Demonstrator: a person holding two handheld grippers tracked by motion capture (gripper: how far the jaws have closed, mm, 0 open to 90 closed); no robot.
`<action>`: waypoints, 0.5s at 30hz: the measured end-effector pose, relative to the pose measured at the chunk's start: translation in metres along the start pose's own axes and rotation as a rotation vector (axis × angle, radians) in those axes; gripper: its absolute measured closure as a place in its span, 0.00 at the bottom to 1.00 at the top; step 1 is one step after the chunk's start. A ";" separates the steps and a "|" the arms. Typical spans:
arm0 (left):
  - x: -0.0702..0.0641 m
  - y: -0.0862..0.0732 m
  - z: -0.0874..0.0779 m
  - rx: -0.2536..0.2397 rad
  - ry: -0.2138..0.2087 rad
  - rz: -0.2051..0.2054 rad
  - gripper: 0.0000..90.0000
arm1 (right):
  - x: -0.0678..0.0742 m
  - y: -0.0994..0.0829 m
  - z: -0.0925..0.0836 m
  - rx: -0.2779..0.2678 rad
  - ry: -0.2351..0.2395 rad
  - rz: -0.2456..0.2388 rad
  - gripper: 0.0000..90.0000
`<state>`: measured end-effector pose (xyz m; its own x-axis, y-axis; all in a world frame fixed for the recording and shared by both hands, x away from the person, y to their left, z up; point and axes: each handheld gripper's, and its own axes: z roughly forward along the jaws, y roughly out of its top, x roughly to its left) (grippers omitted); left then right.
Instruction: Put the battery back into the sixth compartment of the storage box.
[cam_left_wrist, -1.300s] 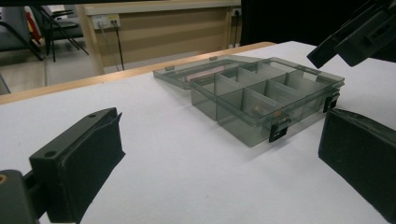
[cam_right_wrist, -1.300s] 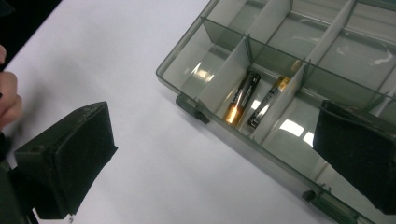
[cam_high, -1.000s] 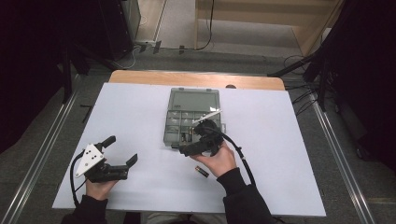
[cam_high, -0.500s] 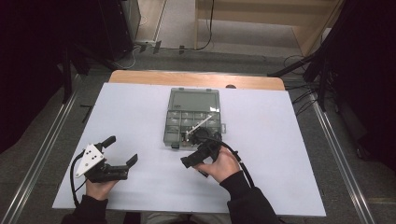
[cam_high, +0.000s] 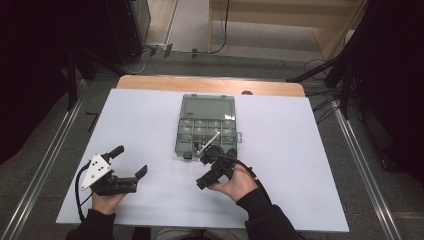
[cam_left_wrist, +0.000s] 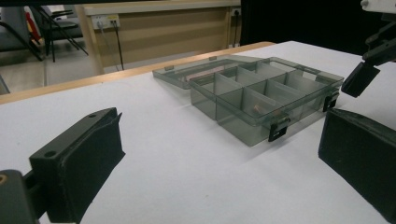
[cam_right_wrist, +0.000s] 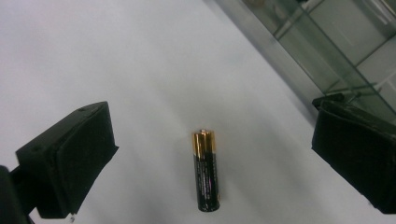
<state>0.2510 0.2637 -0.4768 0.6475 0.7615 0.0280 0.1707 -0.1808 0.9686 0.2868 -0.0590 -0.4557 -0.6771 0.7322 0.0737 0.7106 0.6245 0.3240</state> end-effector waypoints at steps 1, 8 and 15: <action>0.000 0.000 0.000 0.000 -0.001 -0.001 0.00 | 0.001 -0.001 0.001 0.009 -0.002 0.003 0.01; 0.000 0.000 0.000 0.001 -0.001 0.000 0.00 | -0.002 -0.008 0.007 0.046 -0.009 -0.006 0.06; 0.000 0.000 0.000 0.003 -0.001 0.000 0.00 | 0.001 -0.012 0.008 0.071 -0.036 -0.025 0.16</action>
<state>0.2510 0.2639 -0.4766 0.6479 0.7612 0.0274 0.1730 -0.1821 0.9679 0.2789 -0.0638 -0.4674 -0.6883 0.7247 0.0325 0.7064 0.6593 0.2574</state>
